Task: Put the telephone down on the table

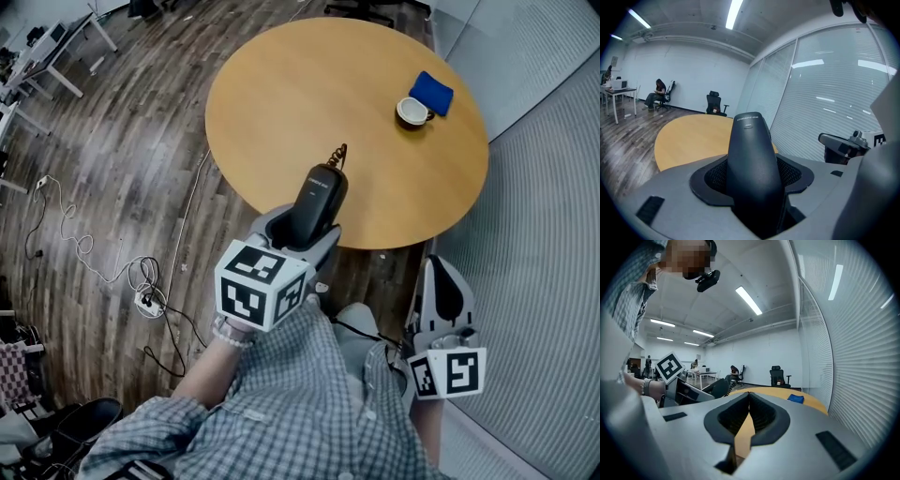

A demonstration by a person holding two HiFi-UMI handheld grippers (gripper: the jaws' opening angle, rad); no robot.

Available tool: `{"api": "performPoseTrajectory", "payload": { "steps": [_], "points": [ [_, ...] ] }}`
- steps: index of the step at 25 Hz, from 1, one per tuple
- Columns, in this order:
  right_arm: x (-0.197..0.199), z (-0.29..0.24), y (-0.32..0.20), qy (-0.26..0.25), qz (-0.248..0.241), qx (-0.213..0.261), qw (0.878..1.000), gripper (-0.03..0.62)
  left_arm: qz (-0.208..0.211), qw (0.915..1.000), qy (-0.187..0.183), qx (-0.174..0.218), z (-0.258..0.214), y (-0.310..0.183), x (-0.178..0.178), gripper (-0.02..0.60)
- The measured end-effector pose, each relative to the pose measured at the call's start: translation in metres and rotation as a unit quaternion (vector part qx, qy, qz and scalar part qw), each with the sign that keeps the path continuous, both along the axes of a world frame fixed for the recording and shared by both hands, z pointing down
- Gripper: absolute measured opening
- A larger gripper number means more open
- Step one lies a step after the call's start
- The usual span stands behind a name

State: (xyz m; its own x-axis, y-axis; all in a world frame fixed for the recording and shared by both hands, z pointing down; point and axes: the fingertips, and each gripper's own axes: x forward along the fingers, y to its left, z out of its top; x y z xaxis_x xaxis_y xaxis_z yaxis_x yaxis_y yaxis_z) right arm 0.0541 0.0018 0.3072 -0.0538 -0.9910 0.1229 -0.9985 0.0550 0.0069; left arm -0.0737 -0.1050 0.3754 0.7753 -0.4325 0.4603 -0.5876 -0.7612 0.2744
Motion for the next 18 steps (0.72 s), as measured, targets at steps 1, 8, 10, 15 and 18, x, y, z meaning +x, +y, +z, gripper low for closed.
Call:
{"api": "performPoseTrajectory", "payload": {
  "steps": [1, 8, 10, 15, 18],
  "points": [
    [0.002, 0.0, -0.002, 0.0, 0.001, -0.001, 1.0, 0.01, 0.001, 1.0, 0.0, -0.002, 0.001, -0.002, 0.002, 0.281],
    [0.021, 0.002, -0.025, -0.006, -0.007, -0.005, 1.0, 0.011, 0.006, 0.9999, -0.006, -0.015, 0.003, -0.013, 0.031, 0.281],
    [0.027, 0.005, -0.033, -0.008, -0.012, -0.004, 1.0, 0.011, 0.009, 0.9998, -0.01, -0.014, 0.005, -0.018, 0.04, 0.281],
    [0.05, 0.013, -0.054, -0.015, -0.022, -0.005, 1.0, 0.011, 0.012, 0.9996, -0.018, -0.018, 0.017, -0.035, 0.07, 0.281],
    [0.072, 0.012, -0.063, -0.015, -0.024, -0.008, 1.0, 0.011, 0.007, 0.9995, -0.023, -0.023, 0.021, -0.047, 0.094, 0.281]
  ]
}}
